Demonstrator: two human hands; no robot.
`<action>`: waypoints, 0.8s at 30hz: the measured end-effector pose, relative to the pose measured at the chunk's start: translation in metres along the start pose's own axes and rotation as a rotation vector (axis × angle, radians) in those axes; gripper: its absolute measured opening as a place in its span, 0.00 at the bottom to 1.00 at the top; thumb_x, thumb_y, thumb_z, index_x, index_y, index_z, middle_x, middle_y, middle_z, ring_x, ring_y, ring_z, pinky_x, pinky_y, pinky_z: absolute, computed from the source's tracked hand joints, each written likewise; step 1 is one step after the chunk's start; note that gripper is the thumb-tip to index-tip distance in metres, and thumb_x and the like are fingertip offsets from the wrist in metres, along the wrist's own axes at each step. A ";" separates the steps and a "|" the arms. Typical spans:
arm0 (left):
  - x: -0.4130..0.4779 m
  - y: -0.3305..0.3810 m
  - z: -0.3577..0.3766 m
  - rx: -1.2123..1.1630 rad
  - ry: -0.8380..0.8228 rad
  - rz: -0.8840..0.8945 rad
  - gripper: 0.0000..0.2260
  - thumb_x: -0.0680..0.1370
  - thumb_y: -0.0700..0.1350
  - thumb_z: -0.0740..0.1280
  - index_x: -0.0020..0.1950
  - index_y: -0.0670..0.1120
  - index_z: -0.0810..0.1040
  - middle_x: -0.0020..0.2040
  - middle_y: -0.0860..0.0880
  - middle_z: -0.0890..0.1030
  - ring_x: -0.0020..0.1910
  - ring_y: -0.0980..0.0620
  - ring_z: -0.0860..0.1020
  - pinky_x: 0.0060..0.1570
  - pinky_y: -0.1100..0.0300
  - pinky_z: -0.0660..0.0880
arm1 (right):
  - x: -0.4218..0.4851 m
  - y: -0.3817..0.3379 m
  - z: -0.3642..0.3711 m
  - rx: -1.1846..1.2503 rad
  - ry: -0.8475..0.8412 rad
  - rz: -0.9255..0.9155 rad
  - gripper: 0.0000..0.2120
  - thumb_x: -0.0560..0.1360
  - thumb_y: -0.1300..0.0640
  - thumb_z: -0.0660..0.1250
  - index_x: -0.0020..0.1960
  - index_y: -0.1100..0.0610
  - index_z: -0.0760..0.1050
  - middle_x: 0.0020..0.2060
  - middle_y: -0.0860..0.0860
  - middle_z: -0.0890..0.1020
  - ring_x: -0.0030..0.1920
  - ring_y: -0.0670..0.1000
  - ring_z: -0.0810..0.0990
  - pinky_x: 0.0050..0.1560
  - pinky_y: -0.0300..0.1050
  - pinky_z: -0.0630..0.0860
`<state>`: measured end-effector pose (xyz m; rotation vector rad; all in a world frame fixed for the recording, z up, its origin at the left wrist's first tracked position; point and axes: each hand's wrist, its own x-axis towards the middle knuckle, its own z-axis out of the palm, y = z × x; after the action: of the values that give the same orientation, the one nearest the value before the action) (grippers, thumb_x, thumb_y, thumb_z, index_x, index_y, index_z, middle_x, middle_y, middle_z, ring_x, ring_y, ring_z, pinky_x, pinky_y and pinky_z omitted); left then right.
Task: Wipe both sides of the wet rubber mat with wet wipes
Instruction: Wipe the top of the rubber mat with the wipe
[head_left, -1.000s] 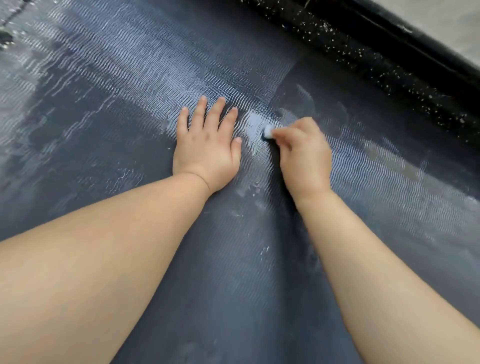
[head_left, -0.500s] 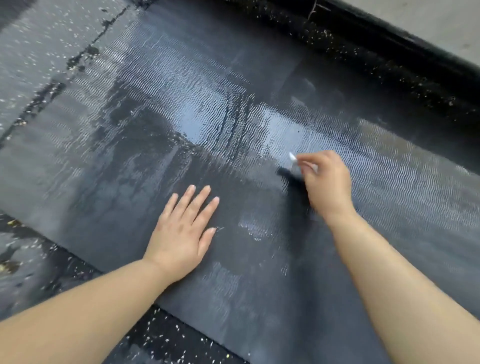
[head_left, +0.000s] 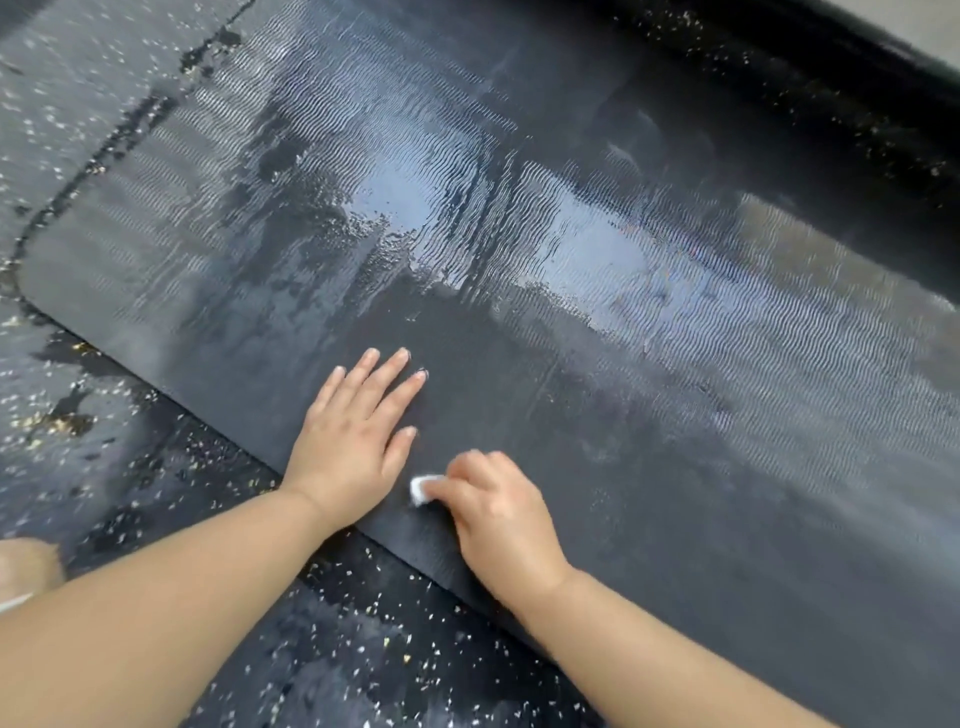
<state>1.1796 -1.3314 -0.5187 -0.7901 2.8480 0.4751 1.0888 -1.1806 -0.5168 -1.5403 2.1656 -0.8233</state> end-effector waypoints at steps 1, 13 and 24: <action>-0.001 0.000 0.000 -0.024 0.012 -0.009 0.25 0.76 0.52 0.51 0.70 0.44 0.71 0.72 0.45 0.68 0.72 0.41 0.64 0.70 0.44 0.58 | -0.004 -0.001 -0.002 0.019 -0.068 -0.030 0.14 0.68 0.68 0.69 0.46 0.51 0.83 0.37 0.50 0.77 0.34 0.54 0.74 0.33 0.42 0.75; -0.015 0.020 0.015 -0.026 0.011 -0.203 0.26 0.81 0.50 0.56 0.77 0.52 0.53 0.78 0.53 0.48 0.77 0.51 0.43 0.72 0.55 0.37 | 0.072 0.117 -0.088 -0.193 0.308 0.525 0.09 0.76 0.60 0.65 0.53 0.59 0.82 0.47 0.58 0.77 0.51 0.59 0.76 0.49 0.43 0.69; -0.025 0.027 0.012 -0.062 -0.002 -0.223 0.26 0.80 0.49 0.58 0.77 0.51 0.54 0.78 0.52 0.48 0.77 0.50 0.44 0.73 0.54 0.40 | -0.058 0.000 -0.026 0.122 -0.163 0.032 0.16 0.70 0.69 0.65 0.47 0.51 0.83 0.39 0.52 0.78 0.39 0.55 0.77 0.39 0.45 0.76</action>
<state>1.1877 -1.2934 -0.5172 -1.1013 2.7104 0.5333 1.0929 -1.1195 -0.4994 -1.4562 1.9817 -0.7759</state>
